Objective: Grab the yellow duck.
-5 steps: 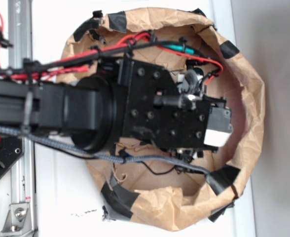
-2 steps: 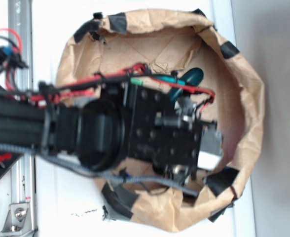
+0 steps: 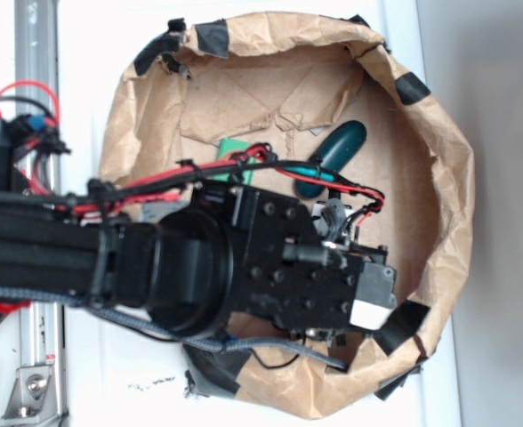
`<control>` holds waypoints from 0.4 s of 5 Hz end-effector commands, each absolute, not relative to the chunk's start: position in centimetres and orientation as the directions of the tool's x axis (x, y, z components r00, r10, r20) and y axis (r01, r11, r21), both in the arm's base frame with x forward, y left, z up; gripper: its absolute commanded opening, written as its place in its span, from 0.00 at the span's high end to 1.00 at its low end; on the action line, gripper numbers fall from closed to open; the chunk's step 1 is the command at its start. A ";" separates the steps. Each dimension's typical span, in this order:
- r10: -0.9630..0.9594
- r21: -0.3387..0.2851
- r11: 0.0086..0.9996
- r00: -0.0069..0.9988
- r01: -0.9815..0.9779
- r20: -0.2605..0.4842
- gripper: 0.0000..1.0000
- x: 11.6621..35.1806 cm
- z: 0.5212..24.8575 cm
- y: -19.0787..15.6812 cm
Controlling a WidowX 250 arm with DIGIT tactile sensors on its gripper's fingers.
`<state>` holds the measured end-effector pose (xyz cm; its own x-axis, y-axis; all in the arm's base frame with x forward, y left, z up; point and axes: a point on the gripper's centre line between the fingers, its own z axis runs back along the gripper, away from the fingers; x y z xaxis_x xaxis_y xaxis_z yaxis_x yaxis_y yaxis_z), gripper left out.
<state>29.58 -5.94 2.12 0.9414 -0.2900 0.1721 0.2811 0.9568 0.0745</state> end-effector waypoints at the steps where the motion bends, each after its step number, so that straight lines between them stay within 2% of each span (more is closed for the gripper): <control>1: -0.311 0.079 0.950 0.923 0.301 0.224 0.00 30.8 3.2 -6.4; 2: -0.337 0.060 0.941 0.902 0.334 0.270 0.00 31.9 3.8 -6.5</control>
